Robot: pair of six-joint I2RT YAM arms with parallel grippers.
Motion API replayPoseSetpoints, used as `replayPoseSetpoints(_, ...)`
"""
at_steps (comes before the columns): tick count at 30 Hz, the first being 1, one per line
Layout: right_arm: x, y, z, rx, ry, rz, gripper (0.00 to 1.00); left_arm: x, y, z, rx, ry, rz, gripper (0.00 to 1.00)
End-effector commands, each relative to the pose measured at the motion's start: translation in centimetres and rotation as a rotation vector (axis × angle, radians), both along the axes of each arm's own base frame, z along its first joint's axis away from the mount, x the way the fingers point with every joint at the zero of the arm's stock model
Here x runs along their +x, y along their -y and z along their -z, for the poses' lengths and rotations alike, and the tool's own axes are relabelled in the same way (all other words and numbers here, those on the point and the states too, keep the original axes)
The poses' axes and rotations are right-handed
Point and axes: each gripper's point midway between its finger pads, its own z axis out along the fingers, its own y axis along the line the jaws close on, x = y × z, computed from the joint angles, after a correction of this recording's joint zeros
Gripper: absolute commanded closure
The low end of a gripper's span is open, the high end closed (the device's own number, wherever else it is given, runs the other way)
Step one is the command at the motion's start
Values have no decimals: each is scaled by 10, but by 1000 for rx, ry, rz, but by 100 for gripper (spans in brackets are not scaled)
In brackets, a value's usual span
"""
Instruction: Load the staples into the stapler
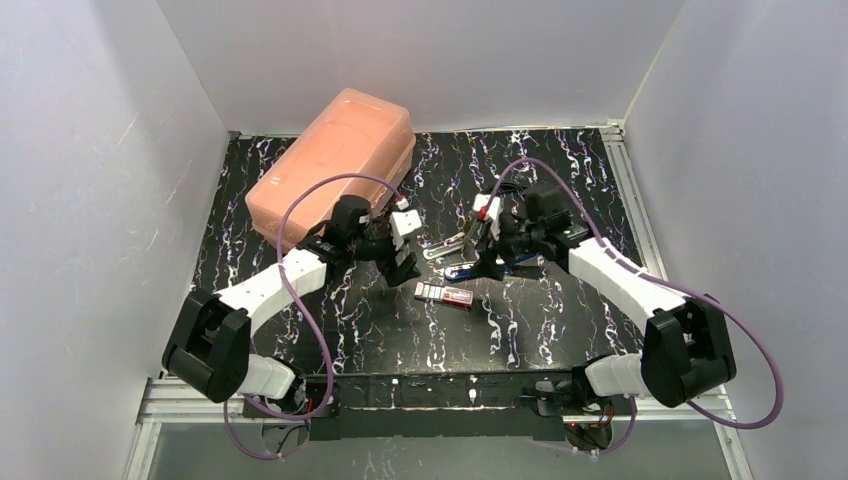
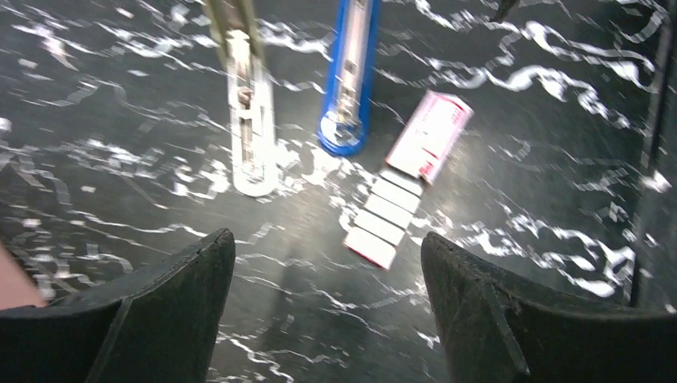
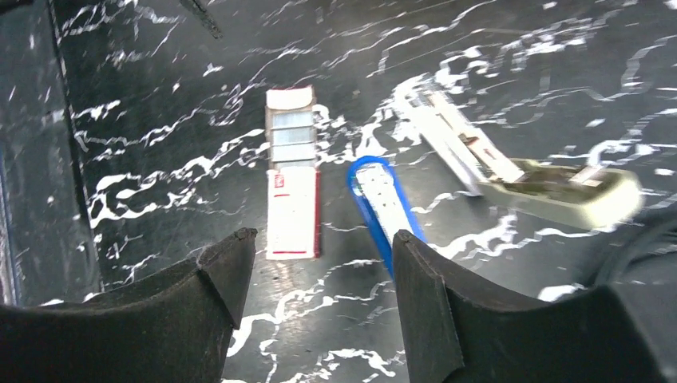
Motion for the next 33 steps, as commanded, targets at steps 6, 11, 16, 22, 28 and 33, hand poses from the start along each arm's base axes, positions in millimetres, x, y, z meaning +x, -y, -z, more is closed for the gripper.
replayPoseSetpoints(6,-27,-22,49,-109,6,-111,32,-35,-9,46,13,-383,-140,32)
replayPoseSetpoints(11,-26,-22,47,-104,11,-108,33,-41,-2,57,49,-577,-259,45)
replayPoseSetpoints(16,-25,-18,42,-117,28,-91,34,-44,12,57,44,-694,-311,56)
replayPoseSetpoints(22,-23,-12,41,-125,35,-79,34,-42,25,56,71,-732,-353,67)
replayPoseSetpoints(28,-21,-9,38,-123,43,-71,35,-34,26,68,126,-745,-417,74)
replayPoseSetpoints(33,-19,-6,35,-120,53,-63,35,-35,28,74,165,-731,-429,79)
